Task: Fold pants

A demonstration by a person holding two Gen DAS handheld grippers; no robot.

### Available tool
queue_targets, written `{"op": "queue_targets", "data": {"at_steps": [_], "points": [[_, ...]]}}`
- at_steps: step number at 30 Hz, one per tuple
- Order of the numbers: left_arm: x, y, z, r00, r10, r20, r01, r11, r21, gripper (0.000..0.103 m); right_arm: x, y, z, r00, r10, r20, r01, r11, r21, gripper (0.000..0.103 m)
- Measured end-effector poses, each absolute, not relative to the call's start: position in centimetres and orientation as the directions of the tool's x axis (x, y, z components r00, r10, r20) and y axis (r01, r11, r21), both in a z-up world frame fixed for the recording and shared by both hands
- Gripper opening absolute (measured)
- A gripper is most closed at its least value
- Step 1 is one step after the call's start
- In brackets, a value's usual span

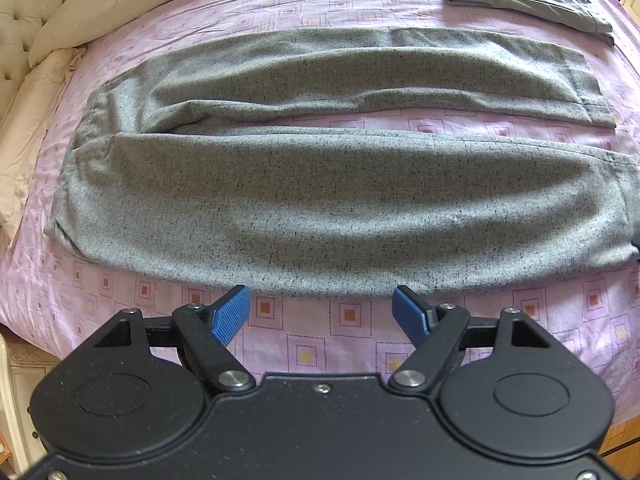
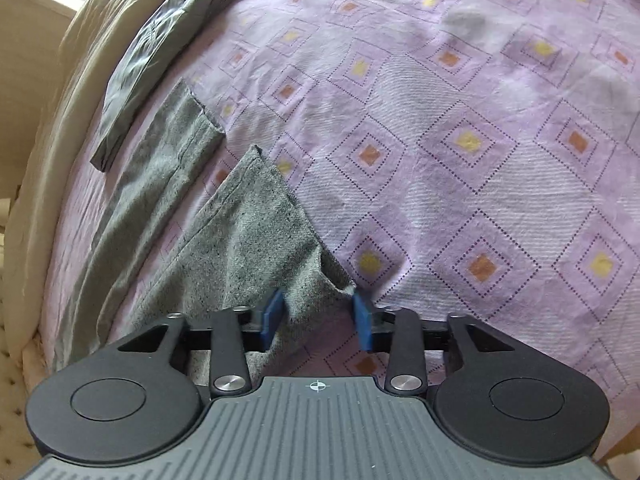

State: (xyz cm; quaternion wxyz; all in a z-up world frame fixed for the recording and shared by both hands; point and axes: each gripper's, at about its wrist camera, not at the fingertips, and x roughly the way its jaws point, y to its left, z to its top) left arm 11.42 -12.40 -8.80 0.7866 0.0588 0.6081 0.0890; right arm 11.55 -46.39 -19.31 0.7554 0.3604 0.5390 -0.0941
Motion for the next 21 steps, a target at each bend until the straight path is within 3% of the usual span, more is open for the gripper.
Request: {"op": "queue_targets", "data": {"at_steps": [5, 13, 21], "points": [[11.0, -11.9, -9.1, 0.240, 0.220, -0.945, -0.066, 0.975, 0.210, 0.079, 10.6, -44.6, -14.6, 0.377, 0.095, -0.921, 0.403, 0.879, 0.255, 0.005], [10.8, -9.8, -9.8, 0.238, 0.250, -0.939, -0.065, 0.968, 0.241, 0.079, 10.5, -46.5, -17.6, 0.265, 0.014, -0.964, 0.506, 0.849, 0.151, 0.012], [11.5, -1.7, -11.0, 0.222, 0.324, -0.920, -0.155, 0.943, 0.295, 0.079, 9.9, -47.0, -13.5, 0.379, -0.087, -0.921, 0.534, 0.834, 0.141, 0.012]]}}
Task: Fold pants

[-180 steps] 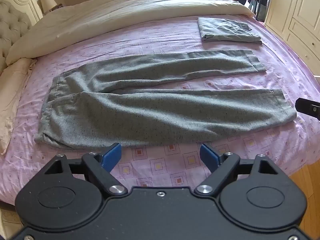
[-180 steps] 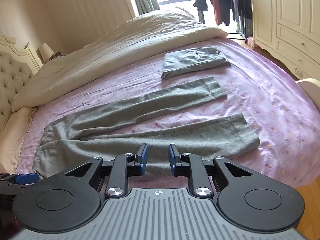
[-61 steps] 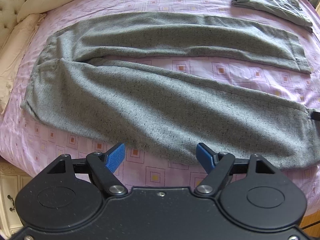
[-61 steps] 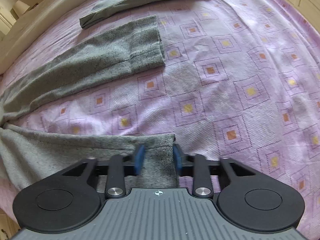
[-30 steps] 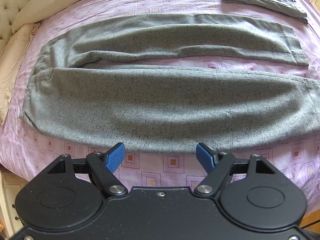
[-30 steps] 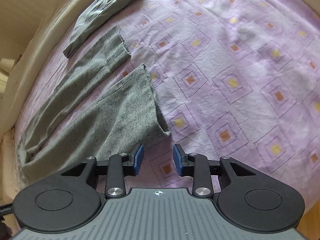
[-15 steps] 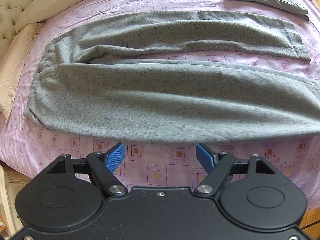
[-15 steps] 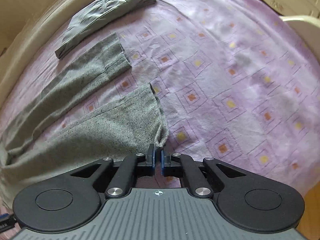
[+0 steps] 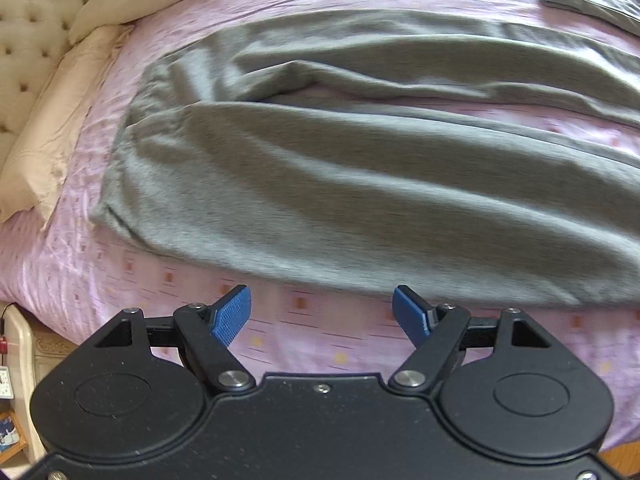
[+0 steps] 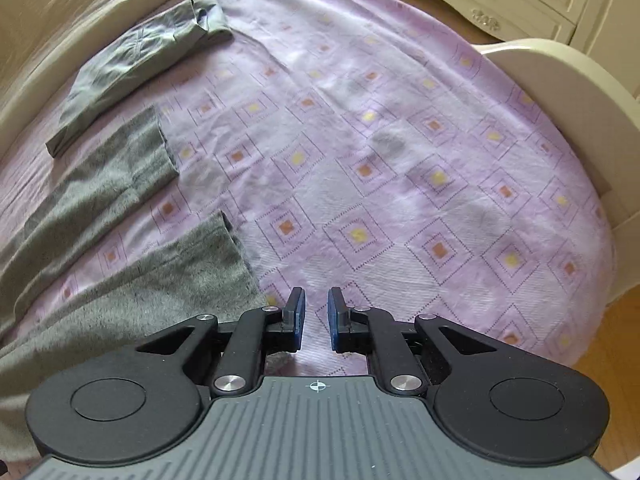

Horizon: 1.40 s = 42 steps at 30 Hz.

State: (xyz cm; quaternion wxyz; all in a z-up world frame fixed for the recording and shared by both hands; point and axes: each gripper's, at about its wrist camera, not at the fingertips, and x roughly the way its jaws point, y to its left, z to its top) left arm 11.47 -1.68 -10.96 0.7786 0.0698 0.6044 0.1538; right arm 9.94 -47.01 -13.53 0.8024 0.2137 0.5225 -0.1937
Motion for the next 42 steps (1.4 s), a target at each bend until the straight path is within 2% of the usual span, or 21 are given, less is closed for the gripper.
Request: {"op": "queue_targets", "data": {"at_steps": [17, 26, 28, 30, 32, 33, 34, 38, 42], "points": [[12.9, 28.0, -14.9, 0.160, 0.353, -0.922, -0.462, 0.852, 0.247, 0.079, 11.2, -22.3, -9.5, 0.438, -0.004, -0.899, 0.401, 0.896, 0.192, 0.012], [14.6, 32.5, -18.9, 0.146, 0.276, -0.950, -0.457, 0.871, 0.182, 0.081, 11.3, -15.6, -7.9, 0.447, -0.004, -0.894, 0.356, 0.918, 0.173, 0.012], [14.6, 33.0, -19.4, 0.140, 0.273, -0.952, -0.490, 0.855, 0.173, 0.091, 11.2, -15.2, -7.8, 0.444, -0.011, -0.896, 0.361, 0.917, 0.168, 0.012], [14.2, 34.0, -19.5, 0.146, 0.241, -0.959, -0.562, 0.818, 0.121, 0.094, 11.0, -14.8, -7.6, 0.442, -0.019, -0.897, 0.362, 0.918, 0.159, 0.012], [13.8, 35.6, -19.6, 0.184, 0.134, -0.974, -0.627, 0.779, -0.011, 0.079, 10.9, -14.5, -7.5, 0.440, -0.026, -0.898, 0.365, 0.919, 0.152, 0.012], [13.5, 36.0, -19.3, 0.228, 0.076, -0.971, -0.641, 0.762, -0.091, 0.052, 10.9, -14.4, -7.5, 0.438, -0.027, -0.899, 0.365, 0.919, 0.150, 0.012], [13.4, 36.1, -18.7, 0.257, 0.048, -0.965, -0.650, 0.748, -0.136, 0.007, 11.0, -14.3, -7.6, 0.434, -0.026, -0.900, 0.365, 0.919, 0.150, 0.012], [13.7, 34.1, -16.3, 0.199, 0.219, -0.955, -0.616, 0.786, 0.051, 0.009, 11.5, -14.1, -7.9, 0.424, -0.014, -0.905, 0.367, 0.917, 0.158, 0.012], [13.7, 33.9, -16.4, 0.143, 0.269, -0.952, -0.590, 0.796, 0.136, 0.010, 12.3, -14.0, -8.2, 0.424, 0.005, -0.906, 0.347, 0.923, 0.167, 0.012]]}}
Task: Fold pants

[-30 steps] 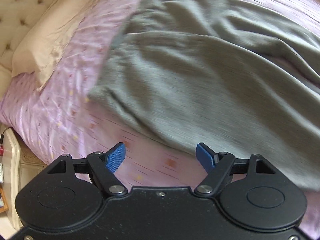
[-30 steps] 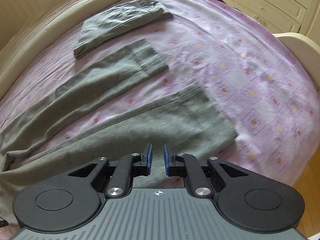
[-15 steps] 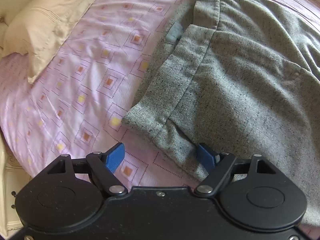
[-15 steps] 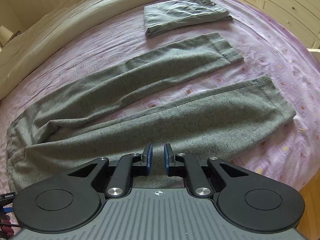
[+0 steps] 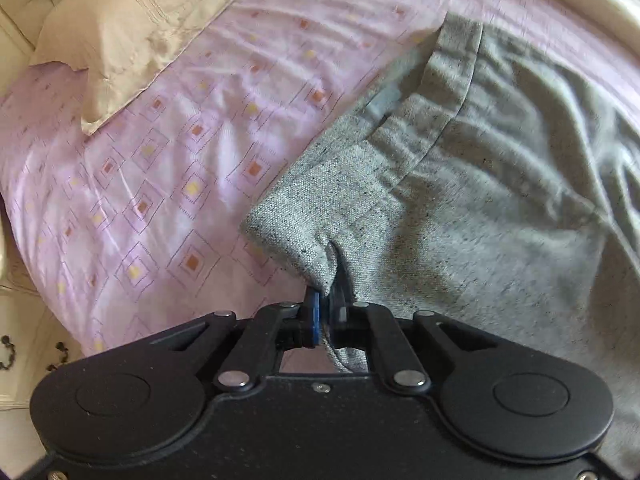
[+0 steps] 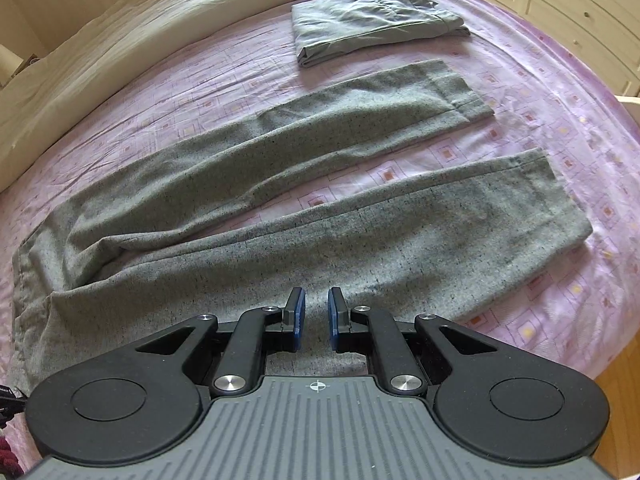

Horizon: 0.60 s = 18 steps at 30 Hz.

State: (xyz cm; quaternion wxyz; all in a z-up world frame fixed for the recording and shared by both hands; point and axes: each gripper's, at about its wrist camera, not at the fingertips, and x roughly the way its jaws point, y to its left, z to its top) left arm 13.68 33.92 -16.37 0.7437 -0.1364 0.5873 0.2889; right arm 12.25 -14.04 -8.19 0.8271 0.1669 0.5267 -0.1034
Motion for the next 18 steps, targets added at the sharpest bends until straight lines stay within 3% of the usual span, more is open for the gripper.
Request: {"op": "queue_targets", "data": {"at_steps": [5, 8, 12, 18], "points": [[14.8, 33.8, -17.1, 0.066, 0.326, -0.943, -0.510, 0.823, 0.249, 0.032, 13.3, -15.2, -8.6, 0.416, 0.025, -0.909, 0.336, 0.925, 0.180, 0.012], [14.5, 32.7, -13.3, 0.124, 0.404, -0.906, -0.520, 0.805, 0.288, 0.033, 14.2, -17.0, -8.7, 0.417, 0.036, -0.908, 0.338, 0.922, 0.192, 0.012], [16.8, 30.5, -10.1, 0.222, 0.453, -0.863, -0.419, 0.844, 0.335, 0.040, 16.8, -20.5, -9.5, 0.415, 0.036, -0.909, 0.359, 0.912, 0.200, 0.013], [23.3, 28.0, -8.5, 0.298, 0.407, -0.863, -0.333, 0.892, 0.305, 0.041, 22.4, -26.7, -11.2, 0.410, 0.039, -0.911, 0.410, 0.885, 0.222, 0.013]]}}
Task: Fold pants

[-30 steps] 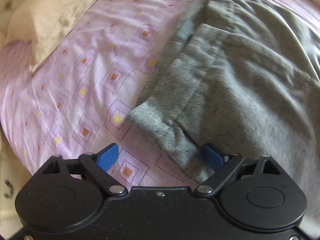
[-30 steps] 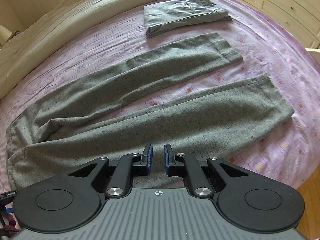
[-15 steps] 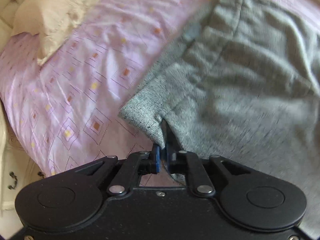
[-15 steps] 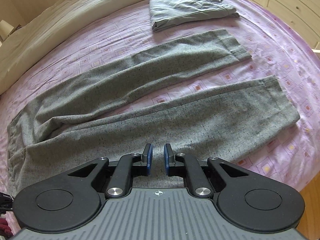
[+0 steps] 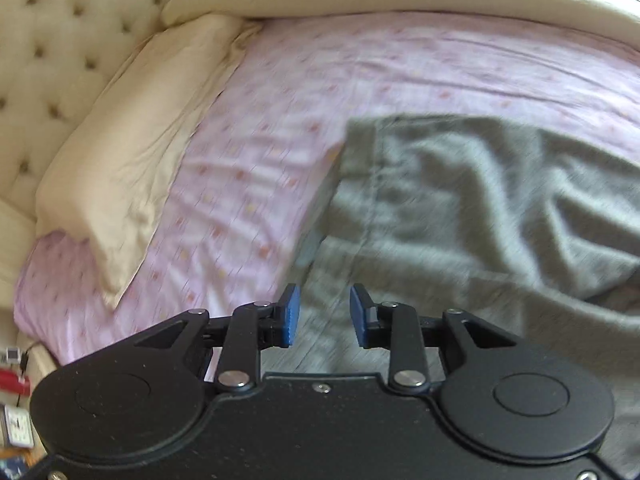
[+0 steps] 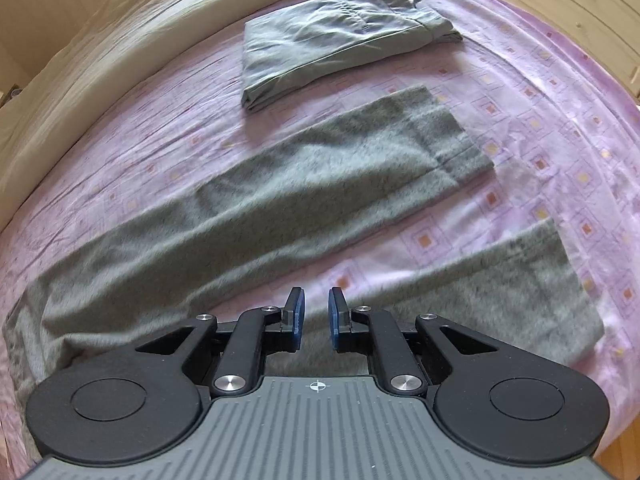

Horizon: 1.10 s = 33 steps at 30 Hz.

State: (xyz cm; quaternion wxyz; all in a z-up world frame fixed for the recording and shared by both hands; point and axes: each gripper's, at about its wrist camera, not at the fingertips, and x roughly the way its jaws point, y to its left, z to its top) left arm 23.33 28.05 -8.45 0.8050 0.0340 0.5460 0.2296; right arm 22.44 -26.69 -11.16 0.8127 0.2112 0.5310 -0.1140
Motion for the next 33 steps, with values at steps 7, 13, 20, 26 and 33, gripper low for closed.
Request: {"op": "queue_targets", "data": {"at_steps": [7, 13, 20, 26, 33], "points": [[30.1, 24.1, -9.2, 0.345, 0.376, -0.860, -0.252, 0.920, 0.301, 0.041, 30.0, -31.0, -12.8, 0.401, 0.051, -0.915, 0.492, 0.830, 0.262, 0.030], [33.5, 21.2, -10.8, 0.341, 0.342, -0.875, -0.215, 0.935, 0.282, 0.041, 36.8, -32.7, -16.1, 0.365, 0.053, -0.929, 0.620, 0.731, 0.285, 0.031], [34.9, 19.5, -12.3, 0.315, 0.317, -0.895, -0.200, 0.944, 0.264, 0.041, 40.9, -32.6, -19.9, 0.235, -0.031, -0.972, 0.756, 0.634, 0.162, 0.031], [35.6, 19.2, -13.0, 0.300, 0.272, -0.914, -0.192, 0.956, 0.222, 0.045, 39.7, -31.3, -20.1, 0.206, -0.082, -0.975, 0.719, 0.688, 0.095, 0.003], [37.8, 19.3, -12.9, 0.307, 0.177, -0.935, -0.209, 0.971, 0.116, 0.055, 31.7, -31.8, -15.6, 0.334, -0.016, -0.942, 0.656, 0.722, 0.220, 0.003]]}}
